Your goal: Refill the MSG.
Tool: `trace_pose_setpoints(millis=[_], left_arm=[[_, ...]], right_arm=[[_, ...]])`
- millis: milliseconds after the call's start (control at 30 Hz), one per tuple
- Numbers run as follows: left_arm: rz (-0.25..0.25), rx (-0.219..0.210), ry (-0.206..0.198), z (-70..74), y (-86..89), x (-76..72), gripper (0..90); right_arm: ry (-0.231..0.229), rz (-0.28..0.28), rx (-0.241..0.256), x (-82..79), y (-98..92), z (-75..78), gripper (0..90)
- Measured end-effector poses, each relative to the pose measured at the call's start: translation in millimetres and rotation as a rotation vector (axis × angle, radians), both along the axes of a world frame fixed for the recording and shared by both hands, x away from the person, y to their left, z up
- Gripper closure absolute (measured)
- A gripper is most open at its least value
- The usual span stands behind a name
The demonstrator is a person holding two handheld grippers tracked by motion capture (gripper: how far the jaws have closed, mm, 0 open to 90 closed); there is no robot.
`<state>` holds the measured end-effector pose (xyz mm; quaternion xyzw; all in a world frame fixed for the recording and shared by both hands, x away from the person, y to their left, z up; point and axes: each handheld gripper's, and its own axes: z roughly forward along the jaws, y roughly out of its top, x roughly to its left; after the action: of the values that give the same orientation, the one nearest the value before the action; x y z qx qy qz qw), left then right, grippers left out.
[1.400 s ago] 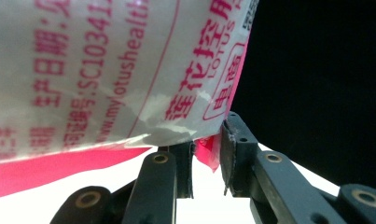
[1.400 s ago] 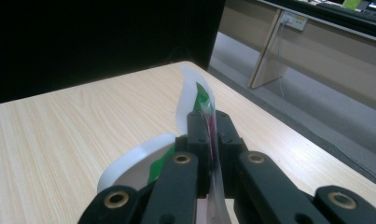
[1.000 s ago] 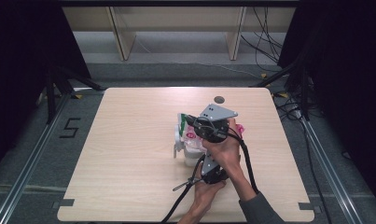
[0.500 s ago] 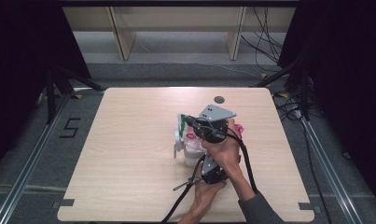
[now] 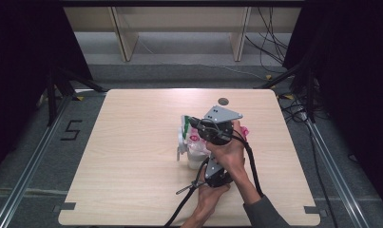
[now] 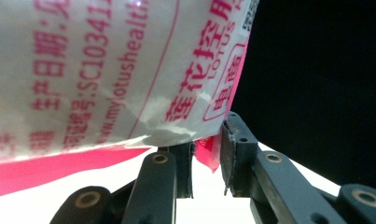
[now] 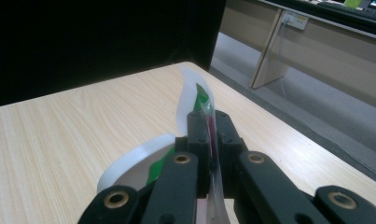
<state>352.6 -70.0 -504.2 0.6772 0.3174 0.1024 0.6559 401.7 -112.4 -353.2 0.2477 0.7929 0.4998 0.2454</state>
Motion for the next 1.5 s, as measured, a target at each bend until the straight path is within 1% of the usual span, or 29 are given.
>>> trace_pose_setpoints(millis=[33, 133, 200, 233, 333, 367, 433, 467, 533, 600, 633, 700, 767, 833, 867, 900, 933, 967, 1000, 1067, 1100, 1133, 1200, 1233, 1300, 1333, 1367, 1433, 1500], left_arm=[[0.004, 0.019, 0.007, 0.8, 0.7, -0.7, 75.5], [0.003, 0.020, 0.004, 1.1, 0.9, -0.6, 75.5], [-0.004, 0.004, 0.000, -0.2, 0.0, 0.3, 75.6], [-0.007, 0.001, 0.002, -0.4, 0.1, 0.3, 75.5], [0.007, 0.024, 0.007, 0.6, 1.1, -0.3, 75.5], [0.008, 0.009, -0.007, -0.3, 0.4, 0.9, 75.6], [0.004, -0.001, 0.000, -0.4, -0.1, 0.2, 75.5], [0.006, 0.021, 0.010, 0.5, 0.9, -0.4, 75.5], [0.000, -0.001, 0.002, -0.8, 0.1, 0.5, 75.6], [0.000, 0.001, -0.005, -0.6, 0.7, 0.9, 75.6], [0.001, 0.007, -0.001, -0.2, 1.2, 0.8, 75.6], [-0.003, 0.003, 0.001, 0.1, 1.1, 0.8, 75.6], [0.000, 0.000, 0.002, -0.5, 0.3, 1.0, 75.6], [-0.001, 0.001, 0.003, 0.1, 0.6, 0.7, 75.5], [-0.001, 0.003, 0.009, 0.7, 0.4, -0.1, 75.6], [-0.006, 0.001, 0.002, 0.9, 0.3, 0.4, 75.6], [0.000, 0.019, 0.005, 1.6, 1.1, 0.5, 75.6], [-0.008, -0.015, 0.002, 0.0, -0.8, 1.3, 75.6], [0.000, 0.012, 0.008, 0.2, 0.3, 1.4, 75.6], [0.001, 0.014, 0.010, -0.1, 0.5, 1.2, 75.6], [-0.003, -0.005, 0.001, -0.6, -0.1, 1.7, 75.6], [0.004, 0.005, 0.000, 0.2, 0.1, 1.2, 75.6], [0.021, -0.036, 0.003, 0.7, -1.9, 0.5, 75.6], [0.007, -0.006, -0.005, 0.8, 0.1, 1.1, 75.6], [0.004, -0.006, 0.003, 0.3, -0.2, 1.1, 75.6], [0.008, 0.020, 0.014, 0.9, 0.6, 0.9, 75.5], [-0.002, -0.017, 0.004, -0.8, -0.8, 1.9, 75.5], [-0.003, -0.010, 0.005, 0.1, -0.1, 1.4, 75.6], [-0.001, 0.000, 0.005, 0.2, 0.1, 1.3, 75.6]], right_arm=[[-0.005, 0.001, 0.000, 0.1, -0.2, 0.2, 88.5], [0.024, 0.009, 0.027, 0.2, 0.4, -0.3, 88.5], [0.019, 0.001, 0.012, -1.1, 0.8, -0.2, 88.5], [-0.006, -0.008, 0.001, -0.3, 0.7, -0.6, 88.5], [0.003, -0.008, 0.012, 0.1, 2.1, -2.0, 88.5], [0.022, 0.004, 0.009, -1.0, 2.0, -1.1, 88.5], [-0.009, -0.010, 0.009, -0.5, 1.5, -0.8, 88.5], [0.010, 0.000, 0.007, -0.3, 1.1, -0.7, 88.5], [-0.009, -0.007, -0.001, 1.0, 2.1, -2.6, 88.5], [0.009, 0.000, -0.006, -0.4, 2.5, -1.9, 88.5], [-0.010, -0.005, -0.004, -0.3, 2.4, -1.4, 88.5], [0.002, -0.016, 0.017, -0.8, 2.9, -1.8, 88.5], [-0.004, 0.002, -0.012, 0.2, 2.1, -1.4, 88.5], [-0.004, -0.003, -0.006, 0.3, 1.9, -1.5, 88.5], [0.028, -0.010, 0.015, -1.1, 1.7, -1.1, 88.5], [0.030, -0.011, 0.011, -1.7, 1.1, -0.3, 88.5], [-0.006, -0.014, 0.014, -1.0, 1.9, -0.6, 88.5], [-0.019, -0.006, -0.003, -0.8, 2.1, -0.5, 88.5], [-0.028, 0.010, -0.029, 1.0, 1.4, -0.2, 88.5], [0.018, -0.010, -0.008, 0.9, 2.6, -3.0, 88.5], [0.022, -0.008, -0.006, 0.7, 2.6, -3.1, 88.5], [0.007, 0.003, -0.013, 0.4, 2.8, -2.2, 88.5], [-0.007, -0.002, -0.004, -1.5, 3.9, -1.0, 88.5], [-0.002, -0.007, -0.002, -2.4, 4.2, -0.8, 88.5], [-0.004, 0.001, -0.009, -0.3, 4.4, -1.7, 88.4], [-0.019, 0.004, -0.025, 1.0, 4.2, -2.5, 88.4], [0.010, -0.005, -0.015, 0.2, 4.4, -3.8, 88.4], [0.026, 0.000, -0.002, 0.4, 4.7, -3.7, 88.5], [-0.019, 0.003, -0.018, 1.6, 2.0, -1.3, 88.4]])
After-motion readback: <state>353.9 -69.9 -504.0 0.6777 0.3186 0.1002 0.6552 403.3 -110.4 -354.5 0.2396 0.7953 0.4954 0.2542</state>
